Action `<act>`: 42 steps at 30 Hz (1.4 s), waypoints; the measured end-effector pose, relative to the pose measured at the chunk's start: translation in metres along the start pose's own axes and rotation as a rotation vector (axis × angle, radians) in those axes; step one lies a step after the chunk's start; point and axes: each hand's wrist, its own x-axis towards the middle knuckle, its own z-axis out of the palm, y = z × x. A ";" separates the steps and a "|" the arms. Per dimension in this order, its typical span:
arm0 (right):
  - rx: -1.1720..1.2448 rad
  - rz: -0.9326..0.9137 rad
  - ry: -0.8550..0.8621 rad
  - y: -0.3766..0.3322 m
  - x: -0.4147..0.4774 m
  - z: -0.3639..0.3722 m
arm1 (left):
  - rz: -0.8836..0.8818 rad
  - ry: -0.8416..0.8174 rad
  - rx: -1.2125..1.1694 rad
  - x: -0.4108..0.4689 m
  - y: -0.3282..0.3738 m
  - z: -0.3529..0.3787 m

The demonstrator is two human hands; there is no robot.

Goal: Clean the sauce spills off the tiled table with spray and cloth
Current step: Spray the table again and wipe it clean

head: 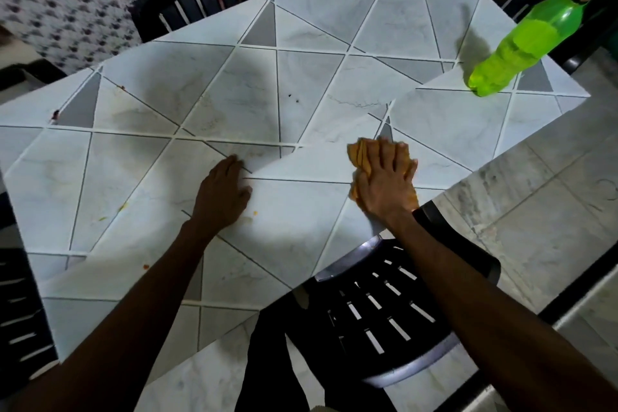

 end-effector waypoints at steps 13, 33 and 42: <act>-0.040 -0.156 -0.043 -0.039 -0.074 0.016 | 0.147 -0.025 0.079 -0.003 -0.036 0.000; 0.006 0.020 0.037 -0.193 -0.031 0.029 | 0.127 0.036 0.016 0.002 -0.103 -0.020; -0.063 -0.397 -0.027 -0.166 -0.085 0.038 | 0.104 0.048 0.040 0.013 -0.134 -0.031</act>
